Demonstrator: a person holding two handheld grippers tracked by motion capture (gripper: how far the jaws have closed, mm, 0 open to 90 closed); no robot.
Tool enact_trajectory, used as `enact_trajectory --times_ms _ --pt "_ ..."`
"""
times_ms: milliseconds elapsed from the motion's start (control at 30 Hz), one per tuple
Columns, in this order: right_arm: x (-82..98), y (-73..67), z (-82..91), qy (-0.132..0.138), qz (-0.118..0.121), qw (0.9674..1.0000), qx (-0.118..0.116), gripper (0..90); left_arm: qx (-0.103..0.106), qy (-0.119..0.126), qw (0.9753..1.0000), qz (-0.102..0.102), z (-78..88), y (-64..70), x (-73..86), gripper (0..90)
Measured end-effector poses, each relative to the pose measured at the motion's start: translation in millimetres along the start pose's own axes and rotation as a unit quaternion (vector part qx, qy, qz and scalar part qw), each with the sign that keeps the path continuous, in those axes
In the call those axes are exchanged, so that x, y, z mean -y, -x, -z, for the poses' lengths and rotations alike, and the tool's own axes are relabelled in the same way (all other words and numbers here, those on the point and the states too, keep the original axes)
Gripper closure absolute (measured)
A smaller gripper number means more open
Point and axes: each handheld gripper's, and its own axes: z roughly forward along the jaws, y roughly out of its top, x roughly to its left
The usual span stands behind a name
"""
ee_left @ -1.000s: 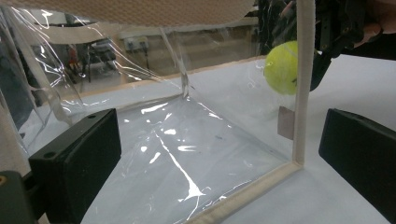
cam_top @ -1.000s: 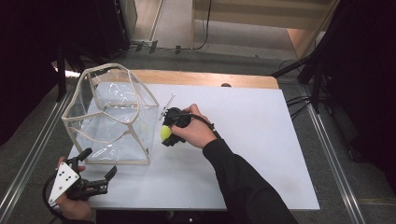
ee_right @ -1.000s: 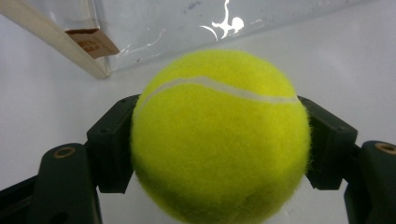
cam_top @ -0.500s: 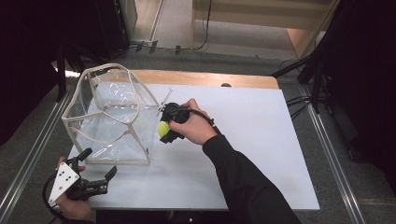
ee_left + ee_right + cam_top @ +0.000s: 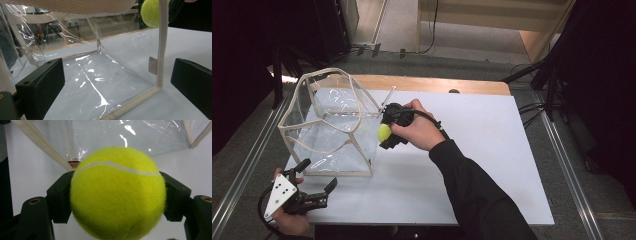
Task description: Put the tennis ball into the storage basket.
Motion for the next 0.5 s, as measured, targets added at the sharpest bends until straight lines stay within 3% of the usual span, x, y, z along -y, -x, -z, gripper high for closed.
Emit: enact_trajectory --times_ms 500 --pt "-16.0 -3.1 21.9 0.005 0.003 0.9999 -0.011 23.7 0.000 0.001 1.0000 0.001 0.1 0.1 -0.1 0.0"
